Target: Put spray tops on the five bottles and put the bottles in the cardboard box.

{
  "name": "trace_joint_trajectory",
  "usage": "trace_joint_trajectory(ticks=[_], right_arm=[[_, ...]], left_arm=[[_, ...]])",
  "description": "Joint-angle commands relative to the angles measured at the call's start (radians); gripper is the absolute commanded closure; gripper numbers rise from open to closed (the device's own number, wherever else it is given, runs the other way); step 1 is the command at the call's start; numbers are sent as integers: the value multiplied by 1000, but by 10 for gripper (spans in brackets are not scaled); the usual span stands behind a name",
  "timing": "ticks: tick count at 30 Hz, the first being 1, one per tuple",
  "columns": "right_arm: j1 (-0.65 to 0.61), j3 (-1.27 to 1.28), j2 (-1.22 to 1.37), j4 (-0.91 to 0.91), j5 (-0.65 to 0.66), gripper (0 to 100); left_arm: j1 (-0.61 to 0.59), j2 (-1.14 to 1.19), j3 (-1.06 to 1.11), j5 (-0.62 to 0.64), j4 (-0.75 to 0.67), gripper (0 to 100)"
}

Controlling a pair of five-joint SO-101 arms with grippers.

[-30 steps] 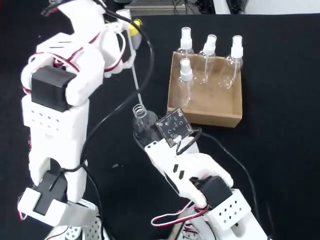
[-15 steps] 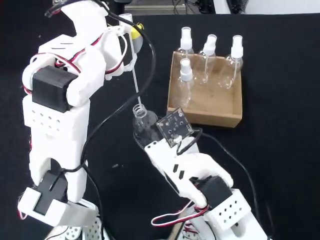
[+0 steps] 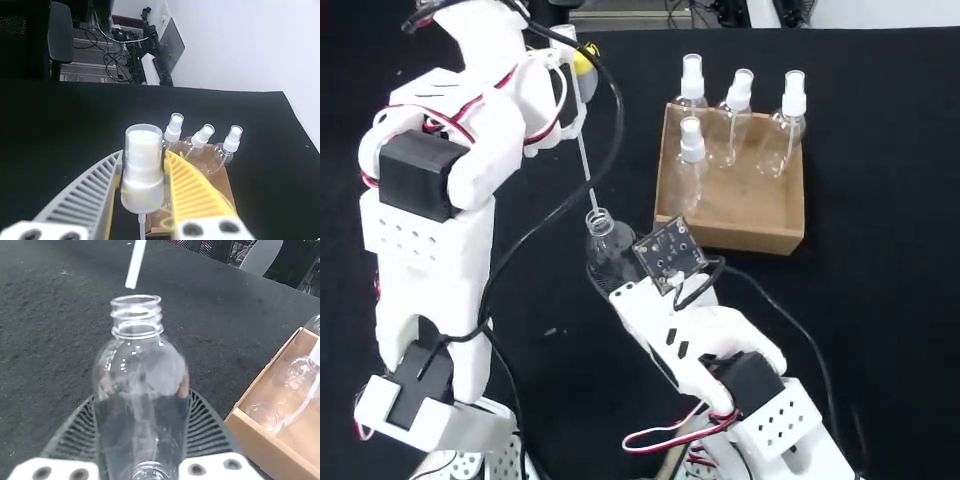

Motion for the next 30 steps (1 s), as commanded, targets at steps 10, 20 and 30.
trace_joint_trajectory(ticks=[10,20,30], right_arm=[[-6,-12,-36,-17,-6,988],[-6,-12,-36,-17,-6,988],[-6,-12,-38,-17,-6,988]], left_arm=[[-5,-12,125,-2,-5,971],[22,-26,113,-8,-152,971],[16,-58,200,-9,-157,971]])
